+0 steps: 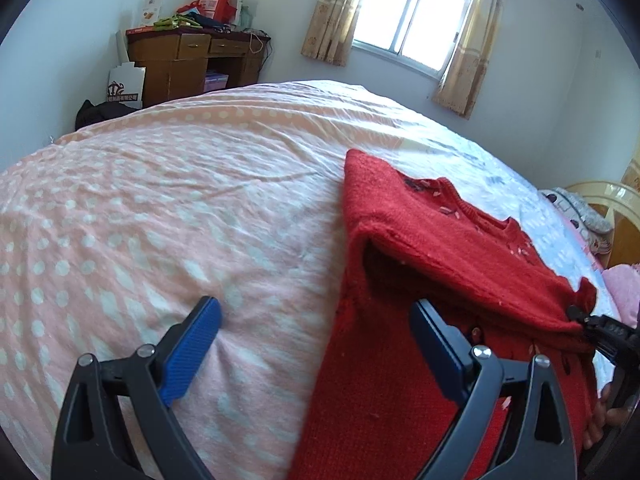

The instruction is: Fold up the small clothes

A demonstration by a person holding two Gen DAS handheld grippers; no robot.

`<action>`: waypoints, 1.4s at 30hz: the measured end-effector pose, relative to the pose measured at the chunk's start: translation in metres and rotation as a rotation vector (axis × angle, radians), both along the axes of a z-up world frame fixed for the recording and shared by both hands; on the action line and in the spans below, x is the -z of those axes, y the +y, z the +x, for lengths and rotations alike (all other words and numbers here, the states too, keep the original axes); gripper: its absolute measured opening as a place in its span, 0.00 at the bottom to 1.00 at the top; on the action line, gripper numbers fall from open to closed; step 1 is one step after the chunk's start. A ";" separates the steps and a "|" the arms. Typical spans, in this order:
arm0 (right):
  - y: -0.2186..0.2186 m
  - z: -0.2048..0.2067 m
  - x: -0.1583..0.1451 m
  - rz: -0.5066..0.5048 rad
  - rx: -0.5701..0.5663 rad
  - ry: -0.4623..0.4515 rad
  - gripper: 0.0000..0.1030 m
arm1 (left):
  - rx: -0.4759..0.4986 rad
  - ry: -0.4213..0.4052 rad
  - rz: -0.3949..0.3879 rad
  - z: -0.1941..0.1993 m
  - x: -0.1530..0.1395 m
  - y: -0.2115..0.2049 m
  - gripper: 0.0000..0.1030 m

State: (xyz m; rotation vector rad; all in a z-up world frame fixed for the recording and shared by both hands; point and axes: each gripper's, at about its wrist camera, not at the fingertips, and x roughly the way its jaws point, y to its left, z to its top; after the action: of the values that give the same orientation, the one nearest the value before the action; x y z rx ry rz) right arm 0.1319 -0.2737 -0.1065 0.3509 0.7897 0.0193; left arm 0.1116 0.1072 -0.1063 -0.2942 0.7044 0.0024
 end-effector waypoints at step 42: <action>-0.041 0.030 -0.008 -0.178 0.041 0.048 0.16 | 0.015 -0.009 0.004 0.000 0.002 -0.003 0.98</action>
State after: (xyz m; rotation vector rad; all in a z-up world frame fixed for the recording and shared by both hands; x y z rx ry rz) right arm 0.1615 -0.3152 -0.0987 0.1988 0.8247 -0.0974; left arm 0.1119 0.1044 -0.1083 -0.2852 0.6976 -0.0123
